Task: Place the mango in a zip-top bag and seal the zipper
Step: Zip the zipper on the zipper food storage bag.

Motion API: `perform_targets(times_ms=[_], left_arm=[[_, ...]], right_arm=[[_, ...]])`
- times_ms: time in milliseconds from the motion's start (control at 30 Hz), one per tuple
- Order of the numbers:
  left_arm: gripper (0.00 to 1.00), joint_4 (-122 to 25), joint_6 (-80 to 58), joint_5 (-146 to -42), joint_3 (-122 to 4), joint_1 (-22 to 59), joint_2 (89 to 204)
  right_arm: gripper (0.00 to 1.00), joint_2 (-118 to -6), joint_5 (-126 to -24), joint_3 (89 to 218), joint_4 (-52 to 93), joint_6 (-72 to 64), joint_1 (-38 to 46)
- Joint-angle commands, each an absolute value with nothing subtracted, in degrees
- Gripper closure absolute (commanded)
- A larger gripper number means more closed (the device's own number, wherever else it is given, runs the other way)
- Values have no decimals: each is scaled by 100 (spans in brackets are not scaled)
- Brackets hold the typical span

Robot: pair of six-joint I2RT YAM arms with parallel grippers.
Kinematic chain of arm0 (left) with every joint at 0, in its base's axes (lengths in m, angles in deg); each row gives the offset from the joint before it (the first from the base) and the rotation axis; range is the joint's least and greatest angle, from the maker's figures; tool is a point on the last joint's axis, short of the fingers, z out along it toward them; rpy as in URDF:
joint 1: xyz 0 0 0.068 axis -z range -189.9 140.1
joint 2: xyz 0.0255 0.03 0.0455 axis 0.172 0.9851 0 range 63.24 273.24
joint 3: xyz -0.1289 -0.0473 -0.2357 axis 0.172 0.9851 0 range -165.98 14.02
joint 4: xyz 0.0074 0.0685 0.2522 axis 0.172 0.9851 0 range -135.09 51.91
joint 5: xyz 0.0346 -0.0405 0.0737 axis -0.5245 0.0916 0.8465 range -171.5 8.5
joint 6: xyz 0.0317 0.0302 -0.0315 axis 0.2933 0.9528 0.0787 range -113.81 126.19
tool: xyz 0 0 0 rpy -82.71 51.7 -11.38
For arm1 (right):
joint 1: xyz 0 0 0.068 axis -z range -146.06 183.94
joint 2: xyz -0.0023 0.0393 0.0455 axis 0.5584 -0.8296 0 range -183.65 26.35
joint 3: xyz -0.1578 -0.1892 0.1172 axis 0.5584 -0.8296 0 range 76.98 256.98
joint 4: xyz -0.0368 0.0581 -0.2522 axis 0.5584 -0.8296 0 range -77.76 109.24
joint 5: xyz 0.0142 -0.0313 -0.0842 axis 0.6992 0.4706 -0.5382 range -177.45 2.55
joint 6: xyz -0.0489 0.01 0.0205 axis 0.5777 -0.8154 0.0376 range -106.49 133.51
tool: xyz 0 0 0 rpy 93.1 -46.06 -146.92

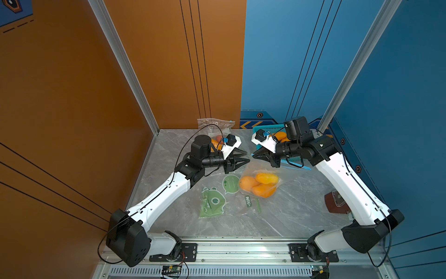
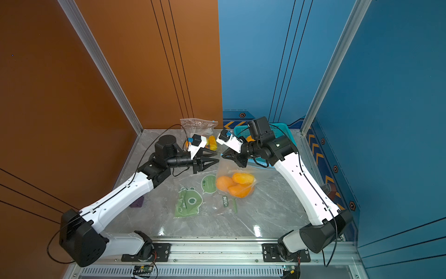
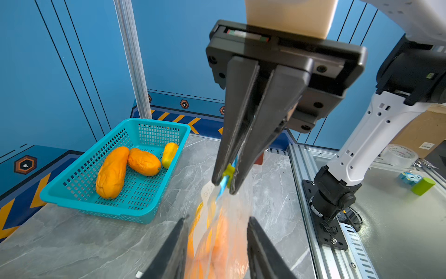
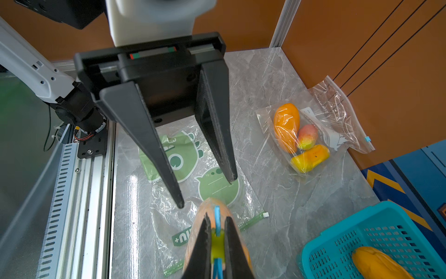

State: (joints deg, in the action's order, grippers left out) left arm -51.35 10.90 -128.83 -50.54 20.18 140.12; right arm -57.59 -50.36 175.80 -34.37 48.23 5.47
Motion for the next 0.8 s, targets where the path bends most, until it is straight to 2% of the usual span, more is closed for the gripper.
perform_targets(times_ms=[0,333,467,567,767], left_arm=[[59,-5158,1192,-13301,-5337,2077,14114],[64,-5158,1207,-13561,-5500,2147,14381],[73,-5158,1216,-13582,-5546,2152,14445],[84,-5159,1232,-13581,-5532,2138,14466],[85,-5158,1256,-13591,-5394,2027,14414]], right_arm=[[97,-5794,-4898,17602,-3587,4849,503],[97,-5817,-4877,17629,-3589,4867,459],[96,-5816,-4866,17629,-3587,4871,450],[96,-5824,-4867,17625,-3596,4867,441],[96,-5811,-4851,17622,-3605,4884,442]])
